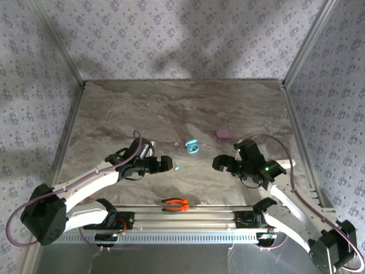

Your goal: Insert the wireless bluetooth earbuds into the charging case

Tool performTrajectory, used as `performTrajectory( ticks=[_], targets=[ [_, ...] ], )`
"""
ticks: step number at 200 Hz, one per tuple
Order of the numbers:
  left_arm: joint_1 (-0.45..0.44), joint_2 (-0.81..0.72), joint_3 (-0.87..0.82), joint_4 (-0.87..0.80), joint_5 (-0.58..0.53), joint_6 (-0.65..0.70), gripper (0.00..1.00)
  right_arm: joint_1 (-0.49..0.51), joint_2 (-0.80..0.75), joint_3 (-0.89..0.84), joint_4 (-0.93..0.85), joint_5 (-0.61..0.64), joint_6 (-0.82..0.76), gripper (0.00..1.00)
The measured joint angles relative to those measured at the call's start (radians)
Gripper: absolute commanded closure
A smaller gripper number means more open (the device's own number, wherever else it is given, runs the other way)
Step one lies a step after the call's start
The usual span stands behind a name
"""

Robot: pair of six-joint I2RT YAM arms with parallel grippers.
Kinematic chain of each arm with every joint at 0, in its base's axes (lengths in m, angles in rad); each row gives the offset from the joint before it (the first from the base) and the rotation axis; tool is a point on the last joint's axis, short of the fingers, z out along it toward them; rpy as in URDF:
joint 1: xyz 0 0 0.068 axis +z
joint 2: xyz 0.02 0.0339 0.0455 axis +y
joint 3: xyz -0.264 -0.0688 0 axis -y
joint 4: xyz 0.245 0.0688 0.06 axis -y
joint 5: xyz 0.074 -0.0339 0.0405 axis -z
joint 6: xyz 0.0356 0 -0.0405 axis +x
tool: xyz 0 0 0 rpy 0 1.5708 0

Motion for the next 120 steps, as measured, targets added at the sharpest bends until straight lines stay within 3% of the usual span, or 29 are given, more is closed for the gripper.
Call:
performTrajectory(
  ticks=[12,34,66,100,120],
  targets=[
    [0.035,0.036,0.015,0.009,0.023,0.015,0.16,-0.008,0.041,0.000,0.037,-0.022,-0.008,0.24],
    [0.084,0.116,0.052,0.018,0.067,0.049,0.46,-0.014,0.113,0.001,0.087,-0.057,-0.026,0.34],
    [0.114,0.240,0.123,0.017,0.103,0.088,0.76,-0.014,0.226,0.014,0.148,-0.095,-0.051,0.37],
    [0.114,0.386,0.216,0.014,0.134,0.126,0.96,-0.014,0.290,0.024,0.199,-0.109,-0.066,0.38],
    [0.114,0.468,0.272,0.010,0.153,0.142,1.00,-0.011,0.318,0.027,0.218,-0.114,-0.073,0.39]
  ],
)
